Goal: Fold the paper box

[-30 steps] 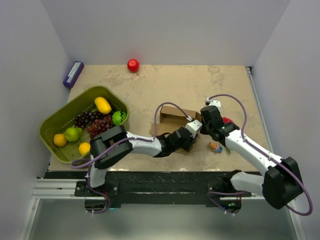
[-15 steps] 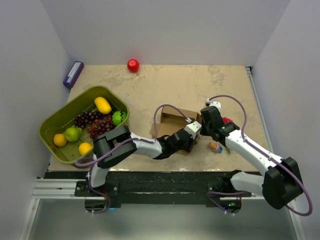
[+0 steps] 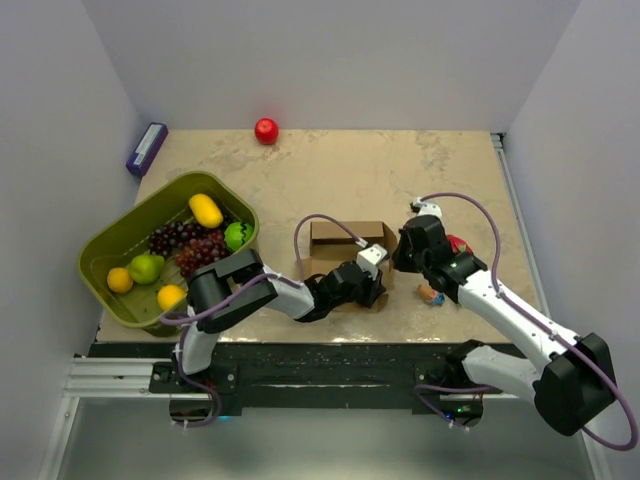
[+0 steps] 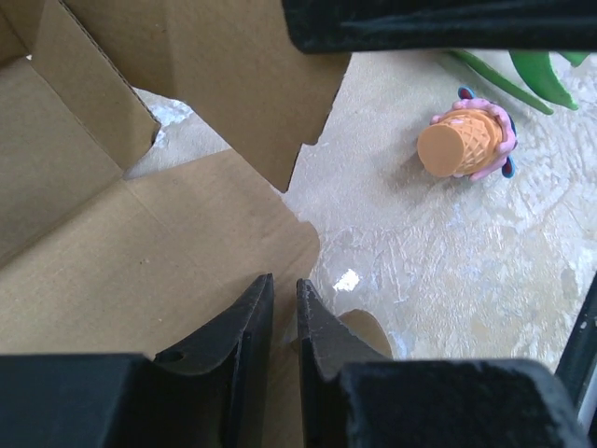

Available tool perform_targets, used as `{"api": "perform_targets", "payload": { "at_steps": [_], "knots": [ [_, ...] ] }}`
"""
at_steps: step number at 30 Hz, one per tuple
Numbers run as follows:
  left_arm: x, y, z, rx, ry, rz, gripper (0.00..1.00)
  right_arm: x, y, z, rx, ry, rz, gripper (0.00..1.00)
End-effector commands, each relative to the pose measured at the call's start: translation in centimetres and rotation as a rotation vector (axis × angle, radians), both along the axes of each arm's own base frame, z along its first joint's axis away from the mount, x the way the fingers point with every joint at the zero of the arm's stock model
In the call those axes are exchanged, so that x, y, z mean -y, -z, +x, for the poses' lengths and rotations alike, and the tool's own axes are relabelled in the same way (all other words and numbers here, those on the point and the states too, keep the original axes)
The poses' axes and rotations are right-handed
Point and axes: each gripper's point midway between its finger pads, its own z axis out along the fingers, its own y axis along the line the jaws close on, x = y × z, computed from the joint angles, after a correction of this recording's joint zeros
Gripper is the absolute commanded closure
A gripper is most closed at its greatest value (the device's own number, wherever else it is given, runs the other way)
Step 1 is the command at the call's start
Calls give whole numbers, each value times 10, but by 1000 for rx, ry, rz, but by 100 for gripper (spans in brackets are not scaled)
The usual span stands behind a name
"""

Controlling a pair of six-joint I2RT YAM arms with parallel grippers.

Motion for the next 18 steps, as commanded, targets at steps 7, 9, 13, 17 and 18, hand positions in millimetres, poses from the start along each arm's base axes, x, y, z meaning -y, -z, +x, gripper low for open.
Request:
{"api": "perform_targets", "payload": {
  "at_steps": [7,9,13,17,18],
  "knots": [
    [-40,58,-29,-117,62,130,78,-22,10,2,21,-12,145,100],
    [-38,57,-30,-112,70,123,78,-18,20,1,6,5,128,100],
    [-33,38,-25,-81,76,99,72,-10,27,2,-3,26,80,100],
    [-29,10,-23,-57,82,72,54,-7,26,4,6,28,59,100],
    [-29,4,-23,-50,82,67,50,-7,25,4,10,26,57,100]
  ]
}}
